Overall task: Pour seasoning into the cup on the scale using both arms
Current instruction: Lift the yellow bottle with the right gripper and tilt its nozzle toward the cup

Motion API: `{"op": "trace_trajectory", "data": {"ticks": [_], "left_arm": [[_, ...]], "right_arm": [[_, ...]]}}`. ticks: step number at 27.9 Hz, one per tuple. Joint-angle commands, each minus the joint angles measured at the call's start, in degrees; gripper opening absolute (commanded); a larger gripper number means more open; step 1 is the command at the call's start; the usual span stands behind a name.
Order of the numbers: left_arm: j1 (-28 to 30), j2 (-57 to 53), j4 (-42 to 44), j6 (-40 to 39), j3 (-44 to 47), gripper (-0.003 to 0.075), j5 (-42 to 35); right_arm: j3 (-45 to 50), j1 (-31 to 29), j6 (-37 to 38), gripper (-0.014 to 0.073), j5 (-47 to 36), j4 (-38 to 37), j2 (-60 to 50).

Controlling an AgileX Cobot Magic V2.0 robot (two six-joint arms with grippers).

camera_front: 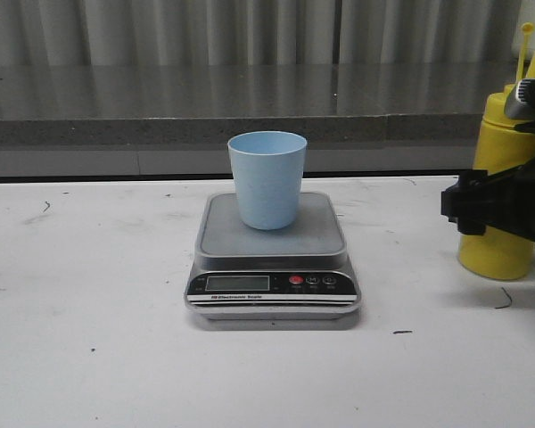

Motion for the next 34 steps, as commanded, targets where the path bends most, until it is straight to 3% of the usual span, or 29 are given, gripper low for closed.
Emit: {"op": "trace_trajectory", "data": {"ticks": [1, 4, 8, 11, 16, 19, 22, 24, 30, 34], "left_arm": [[-0.02, 0.67, 0.30, -0.38, -1.50, -0.0020, -4.87], [-0.02, 0.67, 0.30, -0.38, -1.50, -0.0020, -4.87], [-0.02, 0.67, 0.30, -0.38, -1.50, -0.0020, -4.87], [-0.02, 0.67, 0.30, -0.38, -1.50, -0.0020, -4.87], [-0.02, 0.67, 0.30, -0.38, -1.50, -0.0020, -4.87], [-0.02, 0.67, 0.30, -0.38, -1.50, -0.0020, -4.87], [-0.02, 0.67, 0.30, -0.38, -1.50, -0.0020, -4.87], [-0.02, 0.67, 0.30, -0.38, -1.50, -0.0020, -4.87], [-0.02, 0.67, 0.30, -0.38, -1.50, -0.0020, -4.87], [-0.02, 0.67, 0.30, -0.38, -1.50, -0.0020, -4.87]], "right_arm": [[-1.06, -0.14, -0.66, 0.0609, -4.16, 0.07, -1.90], [-1.06, -0.14, -0.66, 0.0551, -4.33, 0.06, -1.90], [-1.06, -0.14, -0.66, 0.0356, -4.47, 0.06, -1.90], [-1.06, -0.14, -0.66, 0.0269, -5.66, 0.06, -1.90], [-0.88, -0.14, -1.00, 0.0253, -8.93, 0.06, -2.82], [-0.88, -0.14, -6.50, 0.0253, -4.52, -3.09, -6.88], [-2.10, 0.16, -15.10, 0.0254, 4.57, -9.30, -13.12], [-4.51, 0.78, -18.65, 0.0255, 15.37, -12.60, -17.32], [-16.78, 2.95, -24.30, 0.0255, 42.48, -13.32, -21.30], [-23.26, 4.13, -31.88, 0.0255, 54.45, -13.75, -21.30]]}}
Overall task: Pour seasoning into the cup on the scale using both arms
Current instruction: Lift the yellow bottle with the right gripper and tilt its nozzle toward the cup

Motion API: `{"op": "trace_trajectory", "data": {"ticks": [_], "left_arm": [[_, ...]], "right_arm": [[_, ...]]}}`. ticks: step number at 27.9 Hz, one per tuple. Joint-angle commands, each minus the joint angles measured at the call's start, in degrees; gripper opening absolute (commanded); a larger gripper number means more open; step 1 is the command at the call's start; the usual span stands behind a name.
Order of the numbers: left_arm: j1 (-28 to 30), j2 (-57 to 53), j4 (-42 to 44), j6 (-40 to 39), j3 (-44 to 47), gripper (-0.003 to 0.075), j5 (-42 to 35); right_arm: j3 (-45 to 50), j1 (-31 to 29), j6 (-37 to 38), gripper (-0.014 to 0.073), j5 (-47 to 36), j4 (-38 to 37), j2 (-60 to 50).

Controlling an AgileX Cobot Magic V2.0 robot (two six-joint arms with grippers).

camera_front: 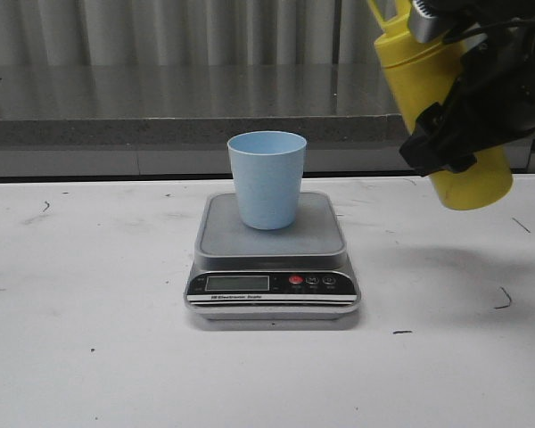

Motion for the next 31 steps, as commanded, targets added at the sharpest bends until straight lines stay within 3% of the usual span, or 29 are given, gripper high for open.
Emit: {"op": "trace_trajectory", "data": {"ticks": [1, 4, 12, 23, 31], "left_arm": [[-0.02, 0.67, 0.30, -0.38, -1.50, -0.0020, -4.87], [-0.02, 0.67, 0.30, -0.38, -1.50, -0.0020, -4.87], [-0.02, 0.67, 0.30, -0.38, -1.50, -0.0020, -4.87], [-0.02, 0.67, 0.30, -0.38, -1.50, -0.0020, -4.87], [-0.02, 0.67, 0.30, -0.38, -1.50, -0.0020, -4.87]], "right_arm": [[-6.39, 0.83, -7.42, 0.0255, 4.29, -0.96, -2.78], [-9.94, 1.38, -12.35, 0.0255, 11.58, -2.14, -2.78], [-19.11, 2.53, -11.77, 0.0255, 27.03, -13.28, -2.25], [-27.25, 5.20, 9.94, 0.0255, 40.06, -43.41, 4.08], [-28.07, 10.49, 15.02, 0.0255, 42.29, -56.85, 6.95]]}}
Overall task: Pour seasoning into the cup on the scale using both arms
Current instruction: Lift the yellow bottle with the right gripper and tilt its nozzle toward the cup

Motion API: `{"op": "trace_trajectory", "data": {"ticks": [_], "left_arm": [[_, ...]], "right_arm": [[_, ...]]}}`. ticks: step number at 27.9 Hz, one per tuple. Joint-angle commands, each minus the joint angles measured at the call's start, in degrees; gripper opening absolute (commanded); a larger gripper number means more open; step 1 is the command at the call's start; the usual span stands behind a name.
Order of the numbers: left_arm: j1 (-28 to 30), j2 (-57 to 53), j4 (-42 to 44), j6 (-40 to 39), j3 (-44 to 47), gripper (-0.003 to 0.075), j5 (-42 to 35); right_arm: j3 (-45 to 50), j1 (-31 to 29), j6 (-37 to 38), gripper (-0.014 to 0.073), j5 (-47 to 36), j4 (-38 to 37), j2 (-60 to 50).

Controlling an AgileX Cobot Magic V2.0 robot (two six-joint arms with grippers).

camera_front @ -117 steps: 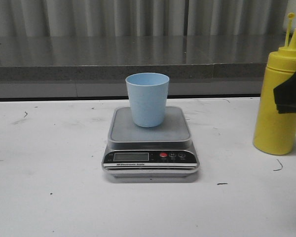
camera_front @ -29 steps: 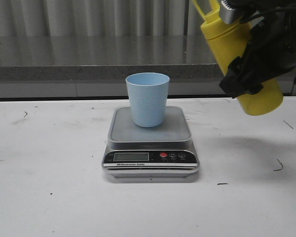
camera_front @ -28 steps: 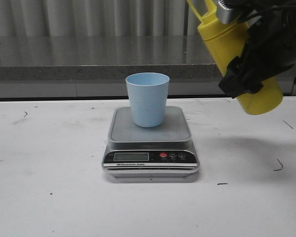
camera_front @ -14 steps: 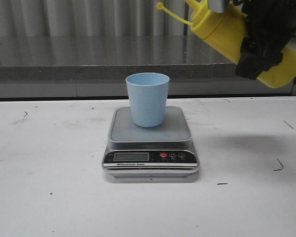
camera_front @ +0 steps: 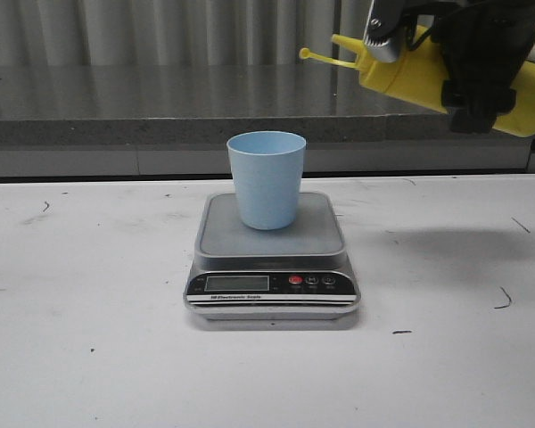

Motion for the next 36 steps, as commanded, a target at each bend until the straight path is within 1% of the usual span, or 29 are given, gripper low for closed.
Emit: {"op": "trace_trajectory", "data": {"ticks": [1, 8, 17, 36], "left_arm": [[-0.02, 0.67, 0.30, -0.38, -1.50, -0.0020, -4.87], [-0.02, 0.67, 0.30, -0.38, -1.50, -0.0020, -4.87], [-0.02, 0.67, 0.30, -0.38, -1.50, -0.0020, -4.87], [-0.02, 0.67, 0.30, -0.38, -1.50, -0.0020, -4.87]], "right_arm": [[-2.45, 2.54, 1.92, 0.0255, -0.94, -9.51, -1.72], [-2.45, 5.24, 1.92, 0.0255, -1.00, -13.70, -1.28], [-2.45, 6.14, 1.92, 0.0255, 0.63, -19.74, -1.28], [-2.45, 6.14, 1.87, 0.0255, 0.65, -25.06, -1.28]]}}
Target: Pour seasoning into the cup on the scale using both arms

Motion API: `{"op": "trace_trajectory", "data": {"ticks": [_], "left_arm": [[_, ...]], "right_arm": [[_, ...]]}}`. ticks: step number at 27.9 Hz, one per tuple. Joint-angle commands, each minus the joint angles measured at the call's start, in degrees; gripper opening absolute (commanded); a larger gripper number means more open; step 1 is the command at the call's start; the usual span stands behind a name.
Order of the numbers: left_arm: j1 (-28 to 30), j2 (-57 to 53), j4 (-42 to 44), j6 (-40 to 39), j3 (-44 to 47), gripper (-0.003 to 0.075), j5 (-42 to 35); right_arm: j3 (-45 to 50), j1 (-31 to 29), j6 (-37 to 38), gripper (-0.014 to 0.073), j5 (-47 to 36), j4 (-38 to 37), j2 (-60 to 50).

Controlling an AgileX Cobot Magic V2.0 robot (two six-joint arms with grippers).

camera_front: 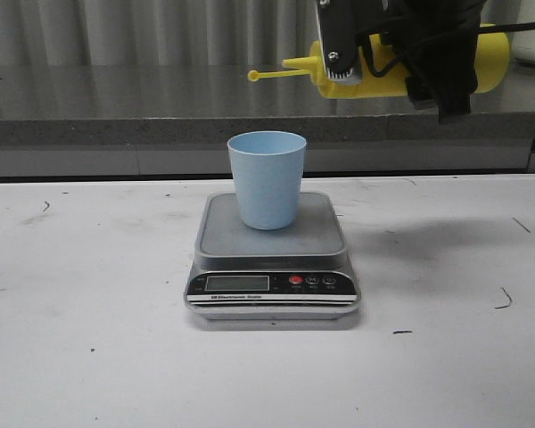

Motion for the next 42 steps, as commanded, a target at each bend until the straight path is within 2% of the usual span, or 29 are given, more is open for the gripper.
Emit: {"op": "trace_trajectory", "data": {"ticks": [1, 15, 34, 37, 42], "left_arm": [[-0.02, 0.67, 0.30, -0.38, -1.50, -0.0020, -4.87], [-0.02, 0.67, 0.30, -0.38, -1.50, -0.0020, -4.87], [-0.02, 0.67, 0.30, -0.38, -1.50, -0.0020, -4.87], [-0.02, 0.67, 0.30, -0.38, -1.50, -0.0020, -4.87], [-0.02, 0.67, 0.30, -0.38, -1.50, -0.0020, -4.87]], "right_arm": [[-2.23, 0.06, 0.16, 0.0255, -0.04, -6.47, -3.04], [-2.23, 0.06, 0.16, 0.0255, -0.12, -14.38, -0.97], [-2.23, 0.06, 0.41, 0.0255, 1.19, -14.52, -0.36], [-2.23, 0.06, 3.92, 0.0255, 1.43, -14.52, -0.48], [-2.23, 0.00, 18.23, 0.0255, 1.81, -14.52, -1.13]]}}
